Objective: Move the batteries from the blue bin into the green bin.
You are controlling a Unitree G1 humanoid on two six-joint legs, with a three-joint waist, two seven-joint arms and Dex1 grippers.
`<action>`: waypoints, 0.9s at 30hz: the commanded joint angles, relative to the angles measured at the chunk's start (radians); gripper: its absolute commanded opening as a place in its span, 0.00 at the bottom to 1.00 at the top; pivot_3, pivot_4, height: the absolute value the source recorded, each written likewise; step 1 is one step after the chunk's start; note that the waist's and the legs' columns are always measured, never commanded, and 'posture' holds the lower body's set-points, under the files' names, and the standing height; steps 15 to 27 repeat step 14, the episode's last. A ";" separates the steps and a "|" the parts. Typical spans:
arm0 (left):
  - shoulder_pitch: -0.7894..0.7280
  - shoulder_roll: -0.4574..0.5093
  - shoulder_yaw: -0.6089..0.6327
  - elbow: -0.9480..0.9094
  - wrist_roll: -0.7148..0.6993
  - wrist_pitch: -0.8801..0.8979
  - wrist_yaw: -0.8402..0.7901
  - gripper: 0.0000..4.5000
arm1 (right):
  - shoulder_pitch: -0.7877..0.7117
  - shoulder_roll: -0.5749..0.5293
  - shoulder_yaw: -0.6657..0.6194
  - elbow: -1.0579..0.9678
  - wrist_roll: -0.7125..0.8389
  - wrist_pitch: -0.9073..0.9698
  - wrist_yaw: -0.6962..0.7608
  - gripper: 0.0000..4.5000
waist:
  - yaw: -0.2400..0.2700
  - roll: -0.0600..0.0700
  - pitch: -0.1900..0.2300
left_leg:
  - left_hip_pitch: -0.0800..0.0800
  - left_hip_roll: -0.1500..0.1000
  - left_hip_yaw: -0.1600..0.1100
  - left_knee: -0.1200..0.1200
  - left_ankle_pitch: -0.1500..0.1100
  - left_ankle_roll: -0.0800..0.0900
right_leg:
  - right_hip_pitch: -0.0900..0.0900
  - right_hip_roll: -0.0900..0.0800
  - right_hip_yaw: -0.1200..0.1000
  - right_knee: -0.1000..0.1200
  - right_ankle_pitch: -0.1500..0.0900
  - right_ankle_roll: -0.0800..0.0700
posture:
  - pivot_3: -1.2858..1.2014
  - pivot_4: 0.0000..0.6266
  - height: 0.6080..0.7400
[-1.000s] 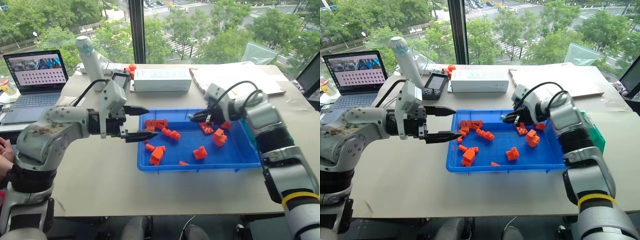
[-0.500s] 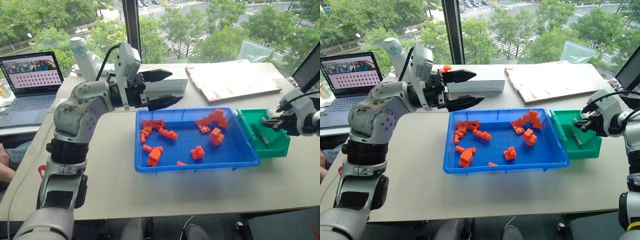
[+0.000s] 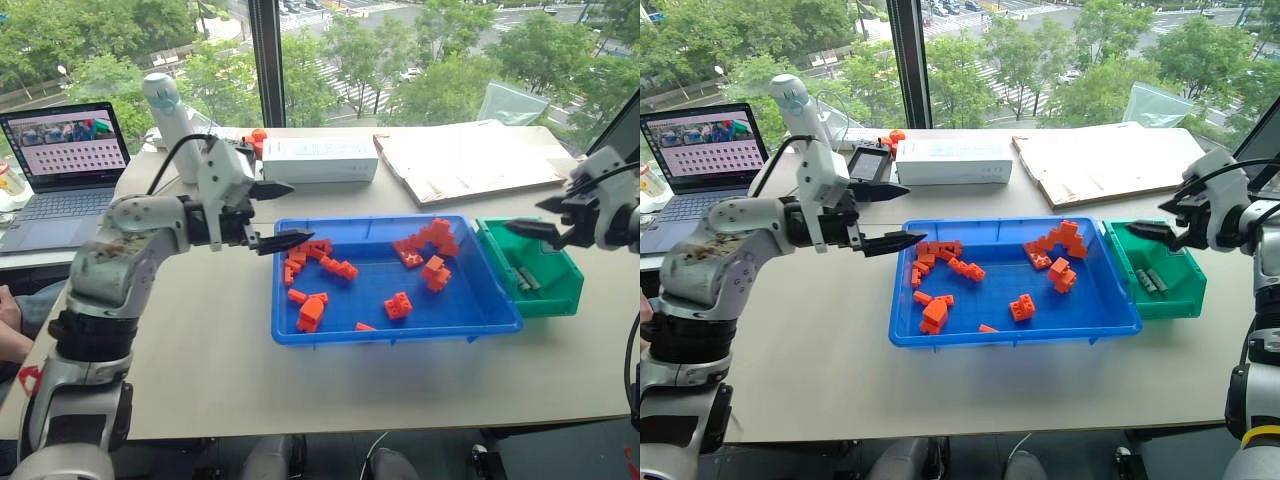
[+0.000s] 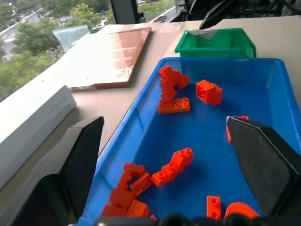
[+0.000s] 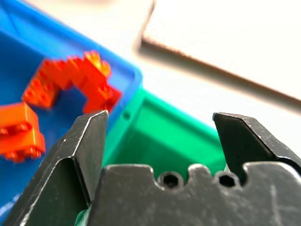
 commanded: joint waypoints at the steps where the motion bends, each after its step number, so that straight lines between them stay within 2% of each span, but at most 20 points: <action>1: 0.108 0.029 0.139 -0.089 -0.073 0.074 0.059 1.00 | 0.121 0.048 -0.108 -0.217 0.134 0.016 0.011 0.93 | 0.001 0.000 0.000 | 0.000 0.000 0.000 0.000 0.000 0.000 | 0.001 0.000 0.000 0.000 0.000 0.000 | 0.52 0.24 1.00; 6: 0.332 0.044 0.251 -0.212 -0.092 0.131 0.146 1.00 | 0.348 0.094 -0.180 -0.549 0.280 0.153 -0.010 0.93 | 0.009 -0.001 0.000 | 0.000 0.000 -0.001 0.000 0.001 0.006 | 0.001 -0.003 0.000 0.000 0.000 0.001 | 0.52 0.24 1.00; 8: 0.404 0.078 0.226 -0.247 -0.034 0.099 0.149 1.00 | 0.412 0.109 -0.171 -0.633 0.282 0.133 -0.027 0.93 | 0.013 -0.001 0.000 | 0.000 -0.001 0.000 0.000 -0.001 0.003 | 0.000 -0.005 0.000 0.001 0.001 0.001 | 0.52 0.24 1.00; 10: 0.421 0.074 0.221 -0.267 -0.044 0.119 0.171 1.00 | 0.467 0.109 -0.148 -0.680 0.278 0.117 -0.021 0.93 | 0.017 -0.001 0.000 | 0.001 -0.001 0.000 0.001 -0.003 0.000 | 0.000 -0.007 -0.001 0.001 0.002 0.003 | 0.52 0.24 1.00; 14: 0.391 0.050 0.215 -0.271 -0.103 0.151 0.185 1.00 | 0.472 0.107 -0.112 -0.674 0.268 0.105 -0.027 0.93 | 0.024 -0.001 0.000 | 0.003 -0.003 0.000 -0.001 -0.005 0.003 | 0.000 -0.009 0.000 -0.002 0.008 0.004 | 0.52 0.24 1.00; 27: 0.391 0.050 0.215 -0.271 -0.103 0.151 0.185 1.00 | 0.472 0.107 -0.112 -0.674 0.268 0.105 -0.027 0.93 | 0.024 -0.001 0.000 | 0.003 -0.003 0.000 -0.001 -0.005 0.003 | 0.000 -0.009 0.000 -0.002 0.008 0.004 | 0.52 0.24 1.00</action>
